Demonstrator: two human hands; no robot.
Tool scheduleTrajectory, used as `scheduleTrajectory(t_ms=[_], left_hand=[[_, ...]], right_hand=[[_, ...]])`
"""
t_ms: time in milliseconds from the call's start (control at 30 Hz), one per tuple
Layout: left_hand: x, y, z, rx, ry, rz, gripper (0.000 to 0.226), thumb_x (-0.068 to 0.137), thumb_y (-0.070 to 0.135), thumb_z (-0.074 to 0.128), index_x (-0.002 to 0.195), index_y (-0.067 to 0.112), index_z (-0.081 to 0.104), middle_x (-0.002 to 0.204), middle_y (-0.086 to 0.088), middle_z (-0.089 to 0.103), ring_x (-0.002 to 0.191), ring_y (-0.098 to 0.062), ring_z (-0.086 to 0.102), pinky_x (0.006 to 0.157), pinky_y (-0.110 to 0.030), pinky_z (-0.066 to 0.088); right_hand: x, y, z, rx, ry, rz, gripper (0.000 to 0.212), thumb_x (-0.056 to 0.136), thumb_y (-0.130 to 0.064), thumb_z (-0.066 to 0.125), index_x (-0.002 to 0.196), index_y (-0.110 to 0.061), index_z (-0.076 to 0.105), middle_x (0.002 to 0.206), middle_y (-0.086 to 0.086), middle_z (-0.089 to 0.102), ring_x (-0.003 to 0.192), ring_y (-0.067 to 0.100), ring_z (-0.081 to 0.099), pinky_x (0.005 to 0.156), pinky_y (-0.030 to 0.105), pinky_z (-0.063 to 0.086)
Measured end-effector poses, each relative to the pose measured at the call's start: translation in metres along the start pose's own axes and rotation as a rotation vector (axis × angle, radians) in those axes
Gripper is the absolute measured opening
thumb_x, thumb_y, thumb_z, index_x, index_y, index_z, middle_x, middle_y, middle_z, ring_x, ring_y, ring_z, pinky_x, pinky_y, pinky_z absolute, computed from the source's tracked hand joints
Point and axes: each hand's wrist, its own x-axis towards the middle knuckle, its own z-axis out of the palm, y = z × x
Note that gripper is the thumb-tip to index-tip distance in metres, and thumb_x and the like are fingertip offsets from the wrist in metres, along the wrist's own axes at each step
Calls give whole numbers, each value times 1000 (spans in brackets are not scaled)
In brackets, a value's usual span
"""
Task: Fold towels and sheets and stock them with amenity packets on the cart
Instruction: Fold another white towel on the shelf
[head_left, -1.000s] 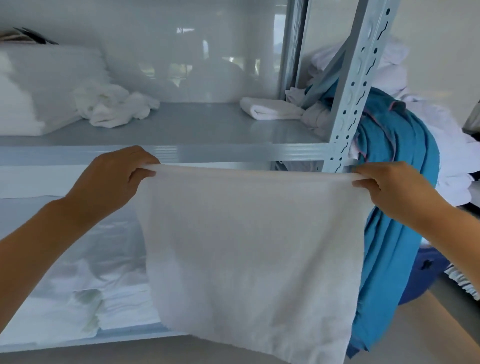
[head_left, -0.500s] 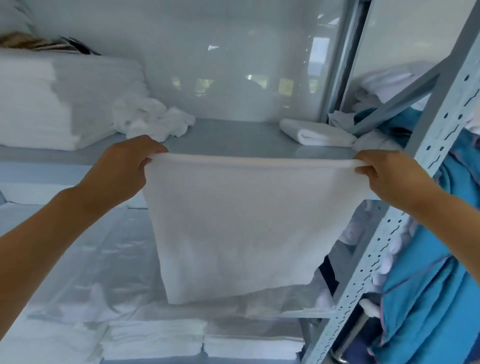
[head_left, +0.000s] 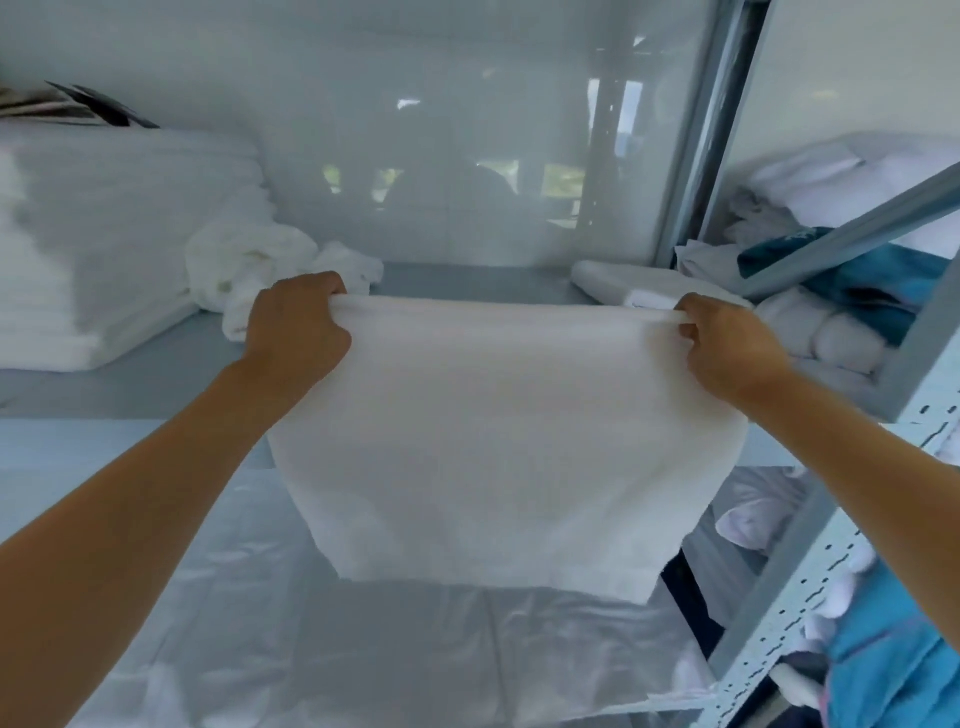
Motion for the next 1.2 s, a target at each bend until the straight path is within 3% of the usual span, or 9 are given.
scheduleTrajectory(t_ms=[300, 467, 567, 667, 733, 867, 967, 1067, 1200], left_hand=[[23, -22, 49, 197, -303, -144, 37, 78, 2, 61, 110, 20, 67, 111, -10, 65, 104, -33, 61, 87, -41, 53], [25, -20, 48, 226, -256, -55, 42, 73, -5, 61, 104, 24, 63, 110, -5, 53, 104, -29, 53, 88, -47, 50], [21, -18, 45, 153, -268, -37, 34, 72, -8, 59, 82, 24, 63, 94, -1, 59, 93, -26, 57, 79, -41, 51], [19, -17, 45, 142, -295, -70, 35, 75, -6, 59, 71, 29, 61, 86, 3, 63, 88, -24, 61, 77, -38, 53], [20, -16, 43, 172, -304, -81, 35, 80, -3, 59, 71, 31, 61, 87, 3, 65, 90, -25, 62, 78, -35, 50], [4, -1, 33, 183, -327, -103, 21, 99, 17, 52, 108, 23, 70, 120, -7, 67, 112, -29, 60, 97, -38, 46], [-39, 27, 28, 177, -501, -24, 54, 101, 60, 37, 149, 36, 44, 159, 3, 39, 145, -23, 38, 119, -47, 30], [-68, 42, 26, 224, -697, 0, 75, 88, 82, 5, 156, 51, 10, 168, 18, 9, 156, -14, 10, 124, -54, 14], [-53, 42, 27, 225, -779, -33, 86, 77, 86, -2, 157, 54, 1, 169, 20, -3, 157, -12, -2, 125, -55, 5]], right_hand=[[32, 7, 57, 154, -203, 72, 26, 94, -7, 55, 117, -16, 65, 114, 15, 68, 104, 36, 60, 93, 45, 50], [32, 1, 52, 10, -23, -250, 41, 80, 7, 70, 115, -14, 69, 121, 7, 61, 112, 34, 55, 94, 48, 42], [21, -13, 39, 202, -137, -416, 37, 90, 10, 61, 117, -11, 74, 128, 5, 66, 119, 29, 59, 107, 40, 43], [3, -45, 24, 415, -370, -405, 32, 103, -22, 58, 134, -20, 67, 146, -6, 56, 135, 10, 49, 113, 9, 24], [-9, -64, 19, 467, -578, -348, 58, 95, -61, 48, 148, -37, 51, 156, -22, 39, 143, -3, 32, 118, 12, 14], [-24, -74, 25, 258, -703, -412, 75, 92, -79, 25, 159, -49, 15, 166, -29, 3, 153, -4, -3, 127, 35, -1], [-26, -72, 29, 244, -716, -413, 74, 91, -82, 17, 158, -53, 7, 165, -31, -4, 152, -5, -10, 127, 37, -4], [-23, -70, 33, 231, -742, -414, 74, 89, -84, 15, 157, -55, 4, 164, -33, -7, 151, -6, -11, 126, 36, -5], [-13, -71, 37, 232, -765, -414, 76, 88, -85, 15, 157, -56, 2, 164, -33, -8, 151, -6, -13, 126, 36, -5]])
